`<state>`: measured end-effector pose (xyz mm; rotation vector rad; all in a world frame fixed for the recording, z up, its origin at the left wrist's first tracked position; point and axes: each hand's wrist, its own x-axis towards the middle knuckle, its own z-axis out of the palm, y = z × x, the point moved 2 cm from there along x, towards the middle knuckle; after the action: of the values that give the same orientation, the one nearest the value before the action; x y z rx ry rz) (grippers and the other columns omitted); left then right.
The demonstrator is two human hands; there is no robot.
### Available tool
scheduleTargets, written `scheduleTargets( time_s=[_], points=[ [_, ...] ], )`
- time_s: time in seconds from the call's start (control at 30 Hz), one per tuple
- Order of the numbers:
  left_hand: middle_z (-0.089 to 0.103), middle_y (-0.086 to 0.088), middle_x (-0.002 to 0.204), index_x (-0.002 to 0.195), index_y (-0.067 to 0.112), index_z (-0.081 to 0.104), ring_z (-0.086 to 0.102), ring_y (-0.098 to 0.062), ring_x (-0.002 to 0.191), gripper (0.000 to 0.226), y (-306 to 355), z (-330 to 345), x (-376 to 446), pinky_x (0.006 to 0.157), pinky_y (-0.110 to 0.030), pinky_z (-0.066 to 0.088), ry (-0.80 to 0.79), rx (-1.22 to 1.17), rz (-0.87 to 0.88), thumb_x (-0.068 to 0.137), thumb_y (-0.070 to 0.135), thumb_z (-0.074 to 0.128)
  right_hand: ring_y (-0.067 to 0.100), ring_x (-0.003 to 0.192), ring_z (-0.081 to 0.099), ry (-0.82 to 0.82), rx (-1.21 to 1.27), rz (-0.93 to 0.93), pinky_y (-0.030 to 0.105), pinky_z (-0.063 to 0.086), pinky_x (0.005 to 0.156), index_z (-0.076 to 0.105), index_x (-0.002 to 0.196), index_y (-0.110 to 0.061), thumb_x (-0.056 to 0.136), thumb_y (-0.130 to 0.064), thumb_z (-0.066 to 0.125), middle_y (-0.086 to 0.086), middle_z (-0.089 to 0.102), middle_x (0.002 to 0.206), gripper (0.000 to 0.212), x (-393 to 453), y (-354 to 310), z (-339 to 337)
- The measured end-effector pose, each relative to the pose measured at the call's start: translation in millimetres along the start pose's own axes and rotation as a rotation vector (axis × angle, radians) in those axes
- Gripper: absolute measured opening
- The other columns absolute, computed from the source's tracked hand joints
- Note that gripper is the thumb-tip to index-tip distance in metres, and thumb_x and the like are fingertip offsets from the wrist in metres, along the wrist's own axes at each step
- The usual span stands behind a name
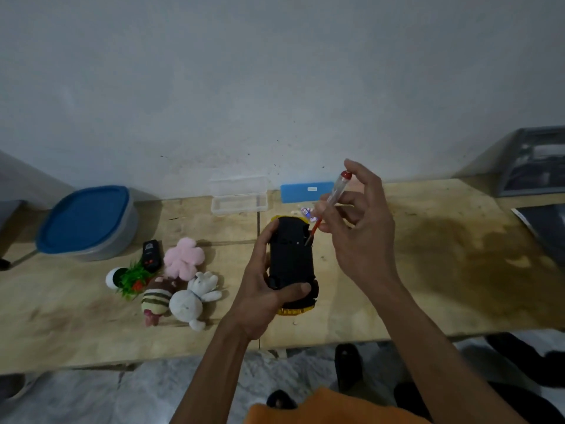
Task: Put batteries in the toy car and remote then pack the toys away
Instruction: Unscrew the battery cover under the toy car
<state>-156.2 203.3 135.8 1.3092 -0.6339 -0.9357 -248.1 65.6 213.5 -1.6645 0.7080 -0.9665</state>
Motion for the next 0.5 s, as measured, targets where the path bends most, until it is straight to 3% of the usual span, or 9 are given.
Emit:
scheduleTargets(
  time_s=[0.2,0.37,0.5],
  points=[
    [0.052,-0.003,0.143,0.142,0.045,0.041,0.056,-0.038,0.124,0.102,13,28,29,0.089,-0.062,0.056,0.014,-0.029,0.014,0.059,0.008,0.089,0.013,0.087,0.073,0.048,0.031,-0.087,0.047,0.061,0.072,0.044,0.138,-0.032,0.089,-0.009,0.072,-0.004,0.071,0.089,0.061,28,-3,-23],
    [0.050,-0.001,0.143,0.137,0.039,0.049,0.057,-0.035,0.124,0.094,16,38,39,0.085,-0.049,0.059,0.041,-0.076,0.012,0.059,0.006,0.088,0.012,0.090,0.072,0.028,0.019,-0.148,0.041,0.062,0.073,0.042,0.139,-0.033,0.088,-0.012,0.074,-0.002,0.071,0.091,0.064,41,-3,-29],
    [0.051,0.006,0.142,0.138,0.038,0.048,0.061,-0.028,0.120,0.102,23,41,41,0.082,-0.045,0.060,0.089,-0.074,0.044,0.056,-0.008,0.087,0.013,0.089,0.073,0.022,0.015,-0.216,0.034,0.062,0.076,0.042,0.141,-0.026,0.089,-0.012,0.073,0.001,0.072,0.093,0.063,44,-2,-25]
  ],
)
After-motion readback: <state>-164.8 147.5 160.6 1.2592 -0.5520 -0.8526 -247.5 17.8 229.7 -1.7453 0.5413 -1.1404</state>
